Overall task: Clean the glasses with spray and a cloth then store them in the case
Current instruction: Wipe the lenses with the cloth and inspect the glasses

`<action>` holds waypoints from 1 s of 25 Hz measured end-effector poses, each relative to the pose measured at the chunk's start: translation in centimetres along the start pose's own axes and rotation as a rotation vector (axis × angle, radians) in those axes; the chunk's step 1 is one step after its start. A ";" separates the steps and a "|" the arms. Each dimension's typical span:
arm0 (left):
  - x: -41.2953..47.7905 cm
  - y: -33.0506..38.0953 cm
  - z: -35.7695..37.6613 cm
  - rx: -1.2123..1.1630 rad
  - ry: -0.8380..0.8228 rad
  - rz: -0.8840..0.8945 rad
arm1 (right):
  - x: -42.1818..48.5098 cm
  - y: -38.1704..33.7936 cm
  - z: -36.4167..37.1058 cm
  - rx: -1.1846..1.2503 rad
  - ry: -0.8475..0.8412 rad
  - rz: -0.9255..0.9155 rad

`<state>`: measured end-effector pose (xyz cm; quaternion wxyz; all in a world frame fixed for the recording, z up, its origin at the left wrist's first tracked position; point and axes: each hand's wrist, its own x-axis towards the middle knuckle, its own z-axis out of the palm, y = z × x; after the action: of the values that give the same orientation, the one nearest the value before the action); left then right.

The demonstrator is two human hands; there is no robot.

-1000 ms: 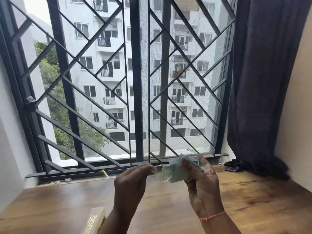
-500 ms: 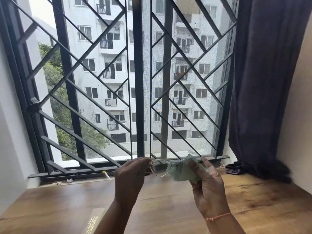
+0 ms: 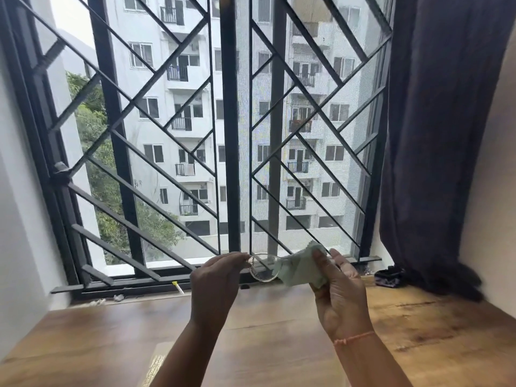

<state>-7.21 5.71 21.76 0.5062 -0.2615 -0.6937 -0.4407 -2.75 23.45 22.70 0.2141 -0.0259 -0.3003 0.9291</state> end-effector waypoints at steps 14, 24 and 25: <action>-0.4 0.6 0.5 0.018 0.038 0.003 | -0.9 1.6 -0.5 0.006 -0.035 0.023; -0.6 1.0 0.8 0.030 -0.002 0.061 | -1.4 3.1 1.0 0.036 -0.035 0.018; -0.5 1.0 0.8 0.032 -0.004 0.065 | -1.4 3.1 1.1 0.033 -0.045 0.018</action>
<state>-6.60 6.90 21.55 0.5230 -0.2767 -0.6926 -0.4125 -2.83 19.98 21.77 0.1994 -0.0042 -0.2892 0.9363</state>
